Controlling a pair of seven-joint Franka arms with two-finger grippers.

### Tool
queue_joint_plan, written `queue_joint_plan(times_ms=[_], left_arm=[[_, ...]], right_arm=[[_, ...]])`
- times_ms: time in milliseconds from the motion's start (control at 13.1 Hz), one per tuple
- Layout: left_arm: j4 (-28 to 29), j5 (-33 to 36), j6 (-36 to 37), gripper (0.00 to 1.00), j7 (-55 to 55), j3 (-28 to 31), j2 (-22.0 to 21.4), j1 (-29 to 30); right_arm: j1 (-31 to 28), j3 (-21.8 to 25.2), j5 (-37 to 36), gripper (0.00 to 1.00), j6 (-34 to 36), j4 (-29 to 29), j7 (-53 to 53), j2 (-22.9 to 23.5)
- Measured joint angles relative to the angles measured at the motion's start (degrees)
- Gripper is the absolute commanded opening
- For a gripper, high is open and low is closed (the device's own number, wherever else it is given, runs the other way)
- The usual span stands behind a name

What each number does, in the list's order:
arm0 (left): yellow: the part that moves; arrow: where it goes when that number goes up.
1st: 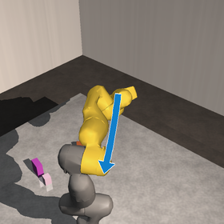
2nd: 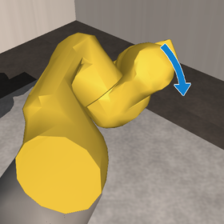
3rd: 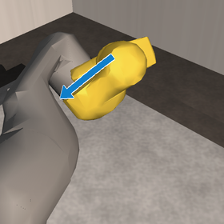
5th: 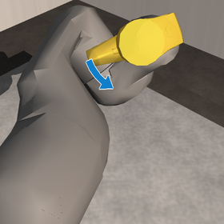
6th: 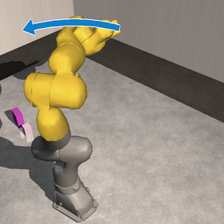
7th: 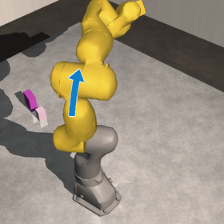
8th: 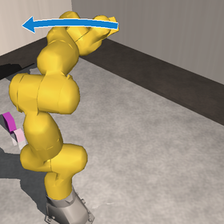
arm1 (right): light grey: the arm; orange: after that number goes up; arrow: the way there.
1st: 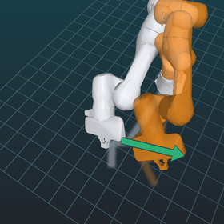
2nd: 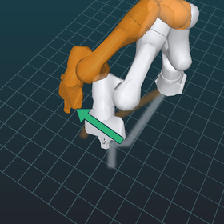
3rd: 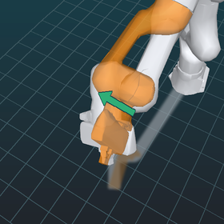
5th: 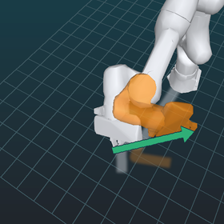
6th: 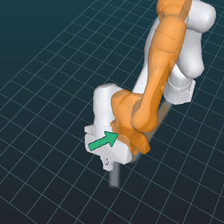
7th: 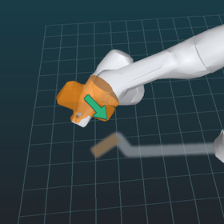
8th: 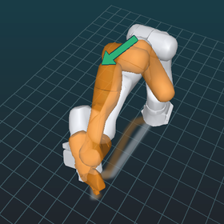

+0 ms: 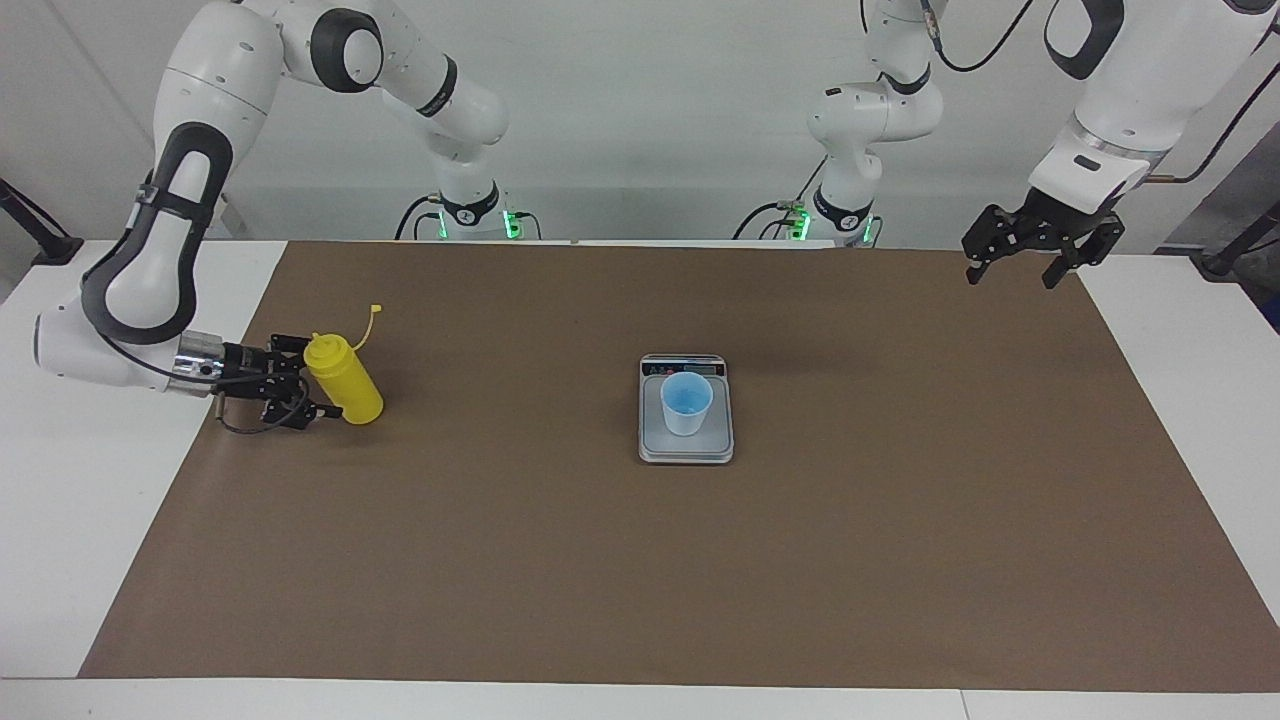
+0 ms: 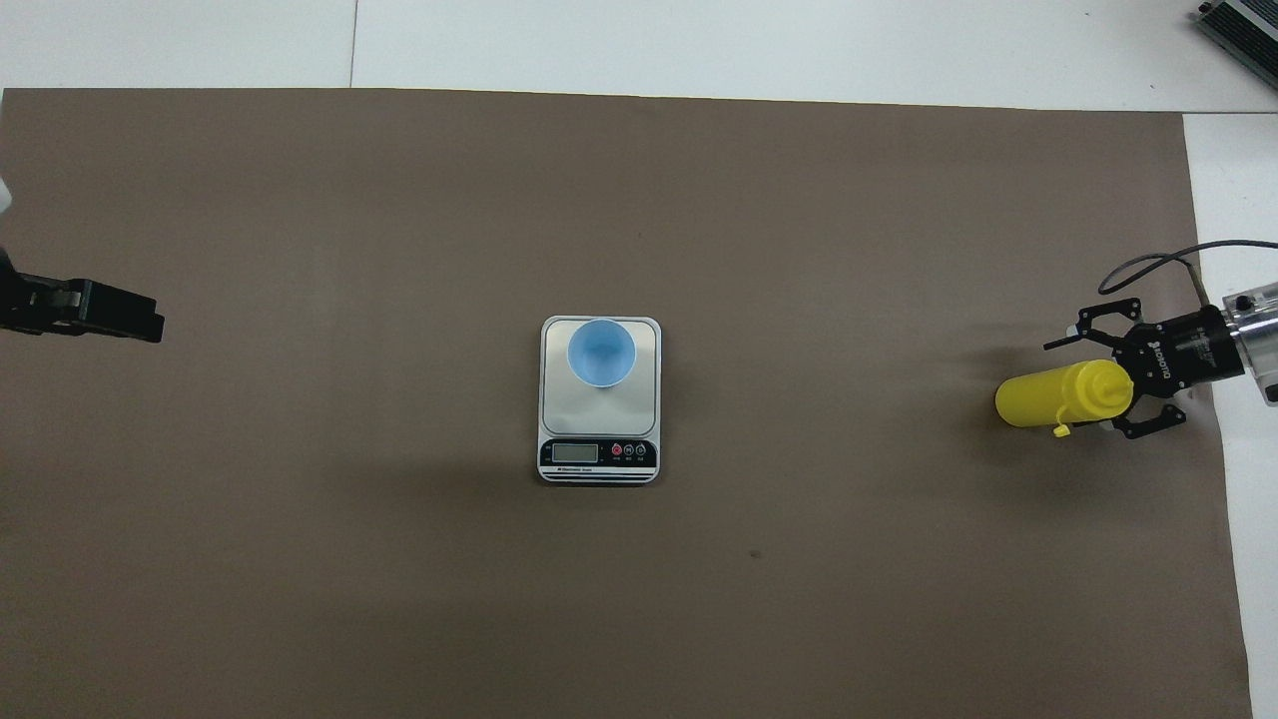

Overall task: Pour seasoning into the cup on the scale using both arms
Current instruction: 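Grasp the yellow squeeze bottle with the right gripper, then lift the yellow bottle and tilt its nozzle over the cup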

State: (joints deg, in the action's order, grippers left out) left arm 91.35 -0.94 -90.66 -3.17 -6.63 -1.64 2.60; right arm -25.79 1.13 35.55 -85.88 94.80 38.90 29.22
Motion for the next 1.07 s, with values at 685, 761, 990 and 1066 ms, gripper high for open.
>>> queue_joint_plan(times_ms=[685,761,990,1066], left_arm=[[0.0,0.0,0.01,1.0,-0.04,-0.01,0.0,0.0],[0.0,0.0,0.01,1.0,-0.04,-0.01,0.0,0.0],[0.0,0.0,-0.01,1.0,-0.04,-0.01,0.0,0.0],[0.0,0.0,-0.01,1.0,-0.04,-0.01,0.0,0.0]], right_arm=[[-0.85,0.33,2.25,0.0,-3.72,3.3,0.26,-2.28],[-0.85,0.41,2.47,0.0,-4.58,3.26,0.56,-2.92],[0.27,0.25,2.54,0.0,-10.19,3.22,6.34,-7.49],[1.69,0.22,2.54,0.0,-11.91,3.25,8.81,-9.07]])
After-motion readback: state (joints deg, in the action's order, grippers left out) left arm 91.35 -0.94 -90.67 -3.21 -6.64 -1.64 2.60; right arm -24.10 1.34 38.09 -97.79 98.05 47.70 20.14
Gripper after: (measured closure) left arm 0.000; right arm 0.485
